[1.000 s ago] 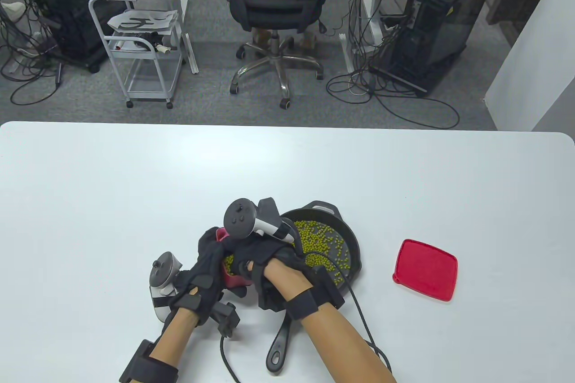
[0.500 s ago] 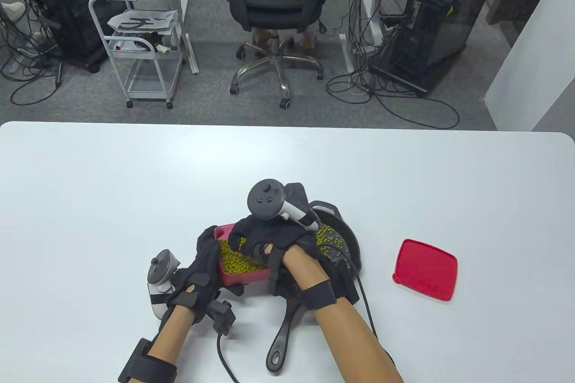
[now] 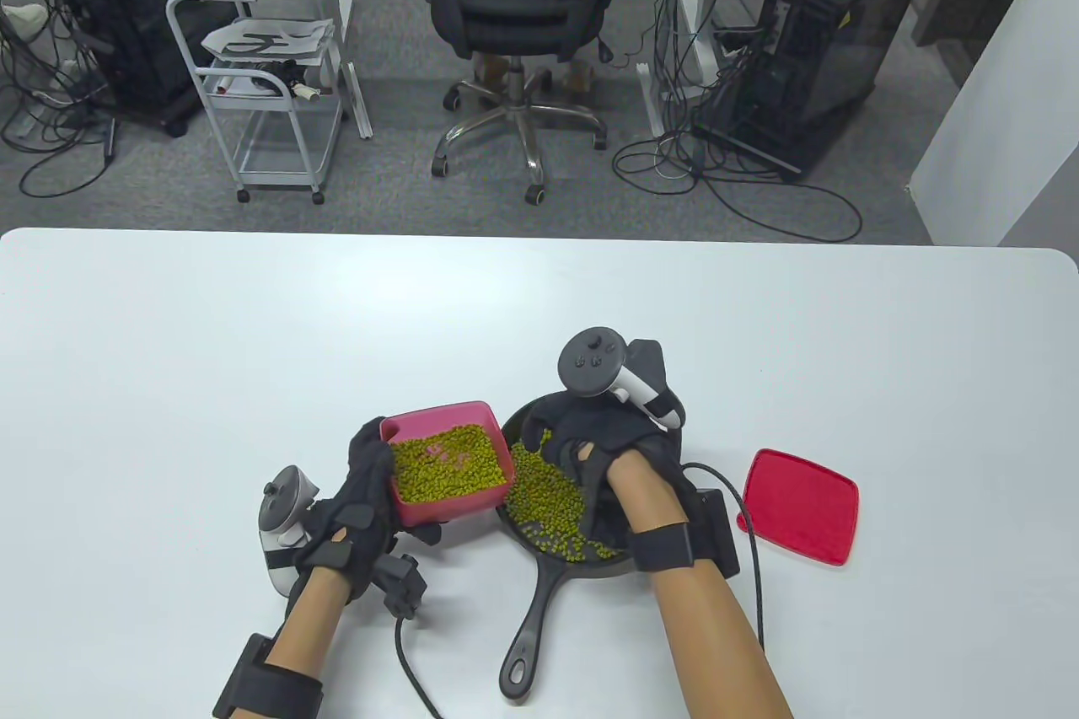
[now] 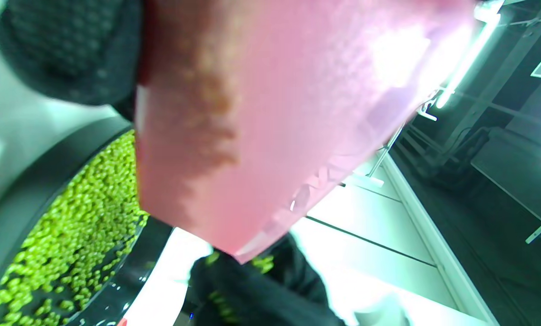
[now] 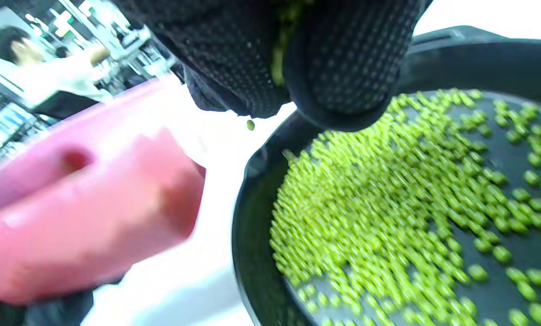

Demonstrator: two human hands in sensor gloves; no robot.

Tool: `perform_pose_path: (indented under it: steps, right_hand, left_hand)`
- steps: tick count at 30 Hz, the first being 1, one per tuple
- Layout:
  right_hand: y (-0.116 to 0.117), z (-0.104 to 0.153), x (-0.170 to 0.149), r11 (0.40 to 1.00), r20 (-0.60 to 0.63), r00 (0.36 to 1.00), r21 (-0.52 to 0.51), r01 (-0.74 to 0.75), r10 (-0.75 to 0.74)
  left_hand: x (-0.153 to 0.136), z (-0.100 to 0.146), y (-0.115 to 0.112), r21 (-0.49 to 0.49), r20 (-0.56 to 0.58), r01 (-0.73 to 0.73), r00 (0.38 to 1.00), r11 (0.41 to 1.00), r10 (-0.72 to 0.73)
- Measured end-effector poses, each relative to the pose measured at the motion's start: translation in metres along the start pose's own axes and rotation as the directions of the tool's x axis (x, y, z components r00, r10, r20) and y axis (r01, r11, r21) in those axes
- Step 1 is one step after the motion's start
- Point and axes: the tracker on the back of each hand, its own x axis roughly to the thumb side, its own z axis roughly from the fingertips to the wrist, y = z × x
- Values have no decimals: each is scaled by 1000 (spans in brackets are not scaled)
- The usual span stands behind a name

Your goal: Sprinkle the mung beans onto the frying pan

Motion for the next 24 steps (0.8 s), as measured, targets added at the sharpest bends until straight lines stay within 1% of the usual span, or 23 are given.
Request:
perform_pose_path:
  steps: [3, 7, 9, 14, 17, 21, 24]
  right_hand:
    - [15, -6, -9, 999, -17, 1000, 51, -5, 6]
    - [30, -15, -10, 997, -11, 1000, 83, -7, 8]
    - [33, -19, -9, 995, -18, 1000, 95, -8, 10]
    - [33, -33, -7, 999, -8, 1000, 36, 24, -24]
    - [28, -43, -9, 998, -34, 998, -14, 59, -60]
    - [22, -54, -15, 996, -66, 995, -47, 76, -79]
    - [15, -60, -21, 992, -87, 993, -107, 71, -80]
  left_hand:
    - [1, 0, 4, 14, 2, -7, 1000, 1000, 7]
    - [1, 1, 5, 18, -1, -12, 1000, 1000, 12]
    - [1, 1, 5, 22, 2, -13, 1000, 1000, 13]
    - [2, 1, 6, 22, 7, -19, 1000, 1000, 19]
    - [3, 2, 7, 26, 9, -20, 1000, 999, 20]
    - [4, 2, 8, 25, 9, -22, 1000, 999, 22]
    - [4, 2, 9, 25, 10, -24, 1000, 999, 23]
